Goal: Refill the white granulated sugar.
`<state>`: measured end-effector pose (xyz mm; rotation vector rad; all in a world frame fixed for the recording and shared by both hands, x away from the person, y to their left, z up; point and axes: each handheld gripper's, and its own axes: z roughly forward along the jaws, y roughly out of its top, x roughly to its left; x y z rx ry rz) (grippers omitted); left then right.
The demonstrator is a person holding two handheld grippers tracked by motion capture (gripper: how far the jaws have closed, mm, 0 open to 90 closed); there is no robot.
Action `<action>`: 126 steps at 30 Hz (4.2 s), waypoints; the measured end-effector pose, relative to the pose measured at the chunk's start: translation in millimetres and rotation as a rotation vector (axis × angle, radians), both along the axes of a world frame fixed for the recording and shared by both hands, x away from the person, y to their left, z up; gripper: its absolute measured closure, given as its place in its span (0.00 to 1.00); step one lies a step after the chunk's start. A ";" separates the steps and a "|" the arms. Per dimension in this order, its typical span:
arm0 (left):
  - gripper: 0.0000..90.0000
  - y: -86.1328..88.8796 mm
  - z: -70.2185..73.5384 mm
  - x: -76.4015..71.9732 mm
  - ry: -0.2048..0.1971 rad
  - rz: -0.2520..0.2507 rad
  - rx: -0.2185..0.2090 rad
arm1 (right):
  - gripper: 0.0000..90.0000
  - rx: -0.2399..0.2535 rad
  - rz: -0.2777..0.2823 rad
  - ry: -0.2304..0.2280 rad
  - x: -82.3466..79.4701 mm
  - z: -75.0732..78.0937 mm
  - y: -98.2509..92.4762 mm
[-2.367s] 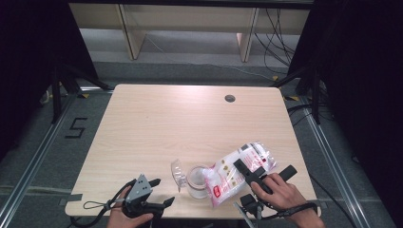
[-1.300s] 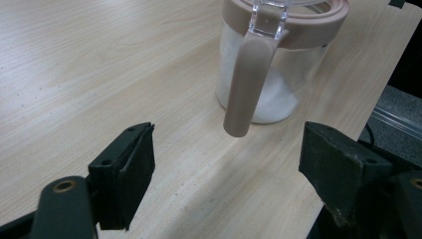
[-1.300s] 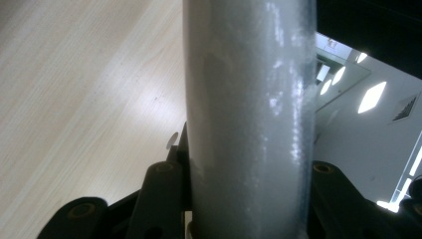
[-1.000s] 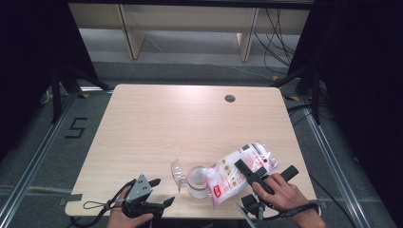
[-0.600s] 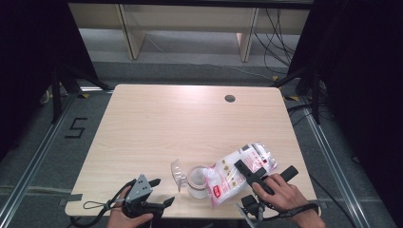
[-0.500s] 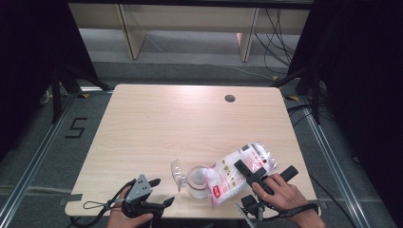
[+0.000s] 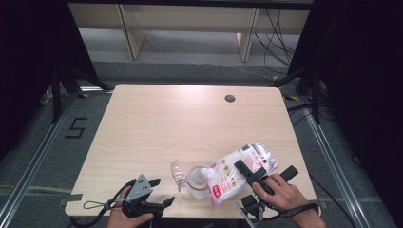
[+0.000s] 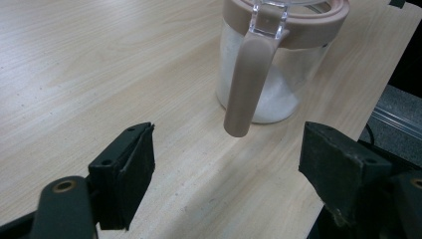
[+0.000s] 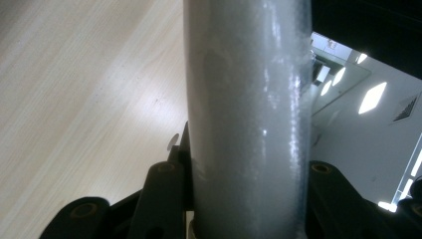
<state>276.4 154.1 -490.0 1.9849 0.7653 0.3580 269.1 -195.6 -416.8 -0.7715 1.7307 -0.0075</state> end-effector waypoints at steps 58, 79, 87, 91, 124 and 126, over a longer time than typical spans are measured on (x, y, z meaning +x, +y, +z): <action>0.24 0.1 0.1 0.0 0.000 0.000 0.000 | 0.77 0.020 0.005 0.011 -1.9 2.4 -0.9; 0.24 0.8 0.3 0.8 -0.006 -0.002 0.011 | 0.78 0.010 0.015 0.011 -2.7 3.4 -0.1; 0.24 0.0 0.1 -0.9 0.012 0.013 -0.008 | 0.79 0.004 0.011 0.013 -2.4 2.7 -0.2; 0.24 -0.2 0.1 -1.0 0.013 0.013 -0.008 | 0.79 0.003 0.012 0.014 -2.4 2.5 -0.5; 0.24 -0.3 -0.2 -0.8 0.015 0.017 -0.024 | 0.81 0.007 0.022 0.019 -3.5 4.2 -1.0; 0.24 -0.3 -0.2 -0.8 0.013 0.015 -0.021 | 0.81 0.011 0.024 0.023 -3.7 3.9 -0.5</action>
